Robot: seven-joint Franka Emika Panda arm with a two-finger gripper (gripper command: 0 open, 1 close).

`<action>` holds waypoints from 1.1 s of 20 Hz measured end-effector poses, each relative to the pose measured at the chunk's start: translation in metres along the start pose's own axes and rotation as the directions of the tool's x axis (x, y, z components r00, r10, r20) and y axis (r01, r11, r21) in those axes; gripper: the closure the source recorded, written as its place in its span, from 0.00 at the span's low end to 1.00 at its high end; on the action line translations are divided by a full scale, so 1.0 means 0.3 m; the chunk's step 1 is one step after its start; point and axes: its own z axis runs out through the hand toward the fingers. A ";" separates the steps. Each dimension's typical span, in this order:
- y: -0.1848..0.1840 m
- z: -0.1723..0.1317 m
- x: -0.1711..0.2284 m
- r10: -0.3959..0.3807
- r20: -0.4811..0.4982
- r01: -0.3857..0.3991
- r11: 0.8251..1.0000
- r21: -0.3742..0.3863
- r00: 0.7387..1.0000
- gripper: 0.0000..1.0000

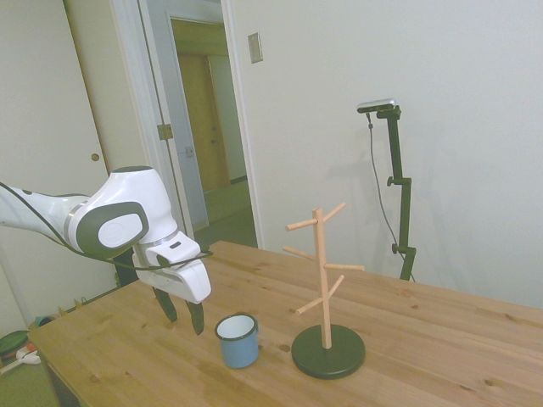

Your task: Hang the mug

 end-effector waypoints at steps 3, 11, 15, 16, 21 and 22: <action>0.003 0.007 0.004 0.012 0.013 -0.012 1.000 0.007 1.000 0.00; 0.028 -0.111 0.123 0.095 0.028 -0.097 0.993 0.064 0.995 0.00; 0.023 -0.116 0.195 0.135 0.037 -0.137 0.988 0.064 0.990 0.00; 0.018 -0.110 0.210 0.147 0.041 -0.149 0.987 0.061 0.988 0.00; -0.007 -0.065 0.259 0.184 0.061 -0.187 0.982 0.039 0.981 0.00; -0.007 -0.055 0.265 0.189 0.065 -0.191 0.981 0.035 0.980 0.00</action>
